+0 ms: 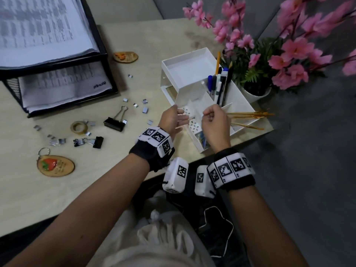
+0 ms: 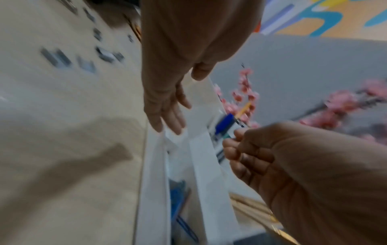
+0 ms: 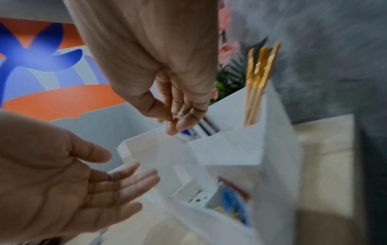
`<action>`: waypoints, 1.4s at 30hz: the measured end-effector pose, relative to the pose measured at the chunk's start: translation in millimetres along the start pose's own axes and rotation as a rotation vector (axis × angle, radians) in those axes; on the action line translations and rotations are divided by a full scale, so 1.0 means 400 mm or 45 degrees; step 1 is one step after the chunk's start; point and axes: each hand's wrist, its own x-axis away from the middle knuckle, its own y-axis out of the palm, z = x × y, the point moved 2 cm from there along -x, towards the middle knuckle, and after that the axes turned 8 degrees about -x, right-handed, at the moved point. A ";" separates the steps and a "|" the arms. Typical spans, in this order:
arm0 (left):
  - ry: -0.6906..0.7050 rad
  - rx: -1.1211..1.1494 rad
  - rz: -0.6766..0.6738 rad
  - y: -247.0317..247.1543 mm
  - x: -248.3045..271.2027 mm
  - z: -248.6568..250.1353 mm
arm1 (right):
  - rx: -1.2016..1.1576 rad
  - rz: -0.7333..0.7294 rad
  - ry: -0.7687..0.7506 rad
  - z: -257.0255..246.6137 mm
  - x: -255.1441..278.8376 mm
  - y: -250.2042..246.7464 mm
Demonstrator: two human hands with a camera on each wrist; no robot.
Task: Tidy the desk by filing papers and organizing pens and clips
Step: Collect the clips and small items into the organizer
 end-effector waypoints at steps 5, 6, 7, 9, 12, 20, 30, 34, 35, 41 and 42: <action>-0.038 0.194 0.165 -0.196 -0.003 0.011 | 0.167 -0.378 -0.077 -0.056 -0.007 0.177; -0.042 0.234 0.218 -0.235 -0.001 0.013 | 0.222 -0.474 -0.086 -0.059 0.000 0.211; -0.047 0.276 0.260 -0.272 -0.001 0.012 | 0.261 -0.578 -0.101 -0.059 0.009 0.243; -0.058 0.346 0.331 -0.338 0.001 0.010 | 0.342 -0.800 -0.163 -0.056 0.026 0.297; -0.071 0.397 0.419 -0.413 0.005 0.009 | 0.537 -0.964 -0.327 -0.049 0.039 0.352; -0.092 0.415 0.406 -0.467 -0.011 -0.001 | 0.472 -0.763 -0.317 -0.061 0.024 0.376; -0.159 0.571 0.059 -0.419 -0.041 0.059 | -0.089 -0.852 -0.247 -0.295 -0.053 0.384; -0.159 0.543 0.071 -0.464 -0.062 0.076 | 0.293 -0.768 -0.452 -0.294 -0.215 0.467; -0.144 0.531 0.088 -0.476 -0.064 0.078 | 0.432 -0.832 -0.496 -0.283 -0.245 0.497; -0.072 0.479 0.130 -0.525 -0.060 0.070 | 0.903 -1.040 -0.732 -0.205 -0.292 0.582; -0.077 0.473 0.135 -0.528 -0.061 0.067 | 0.903 -1.028 -0.743 -0.198 -0.284 0.576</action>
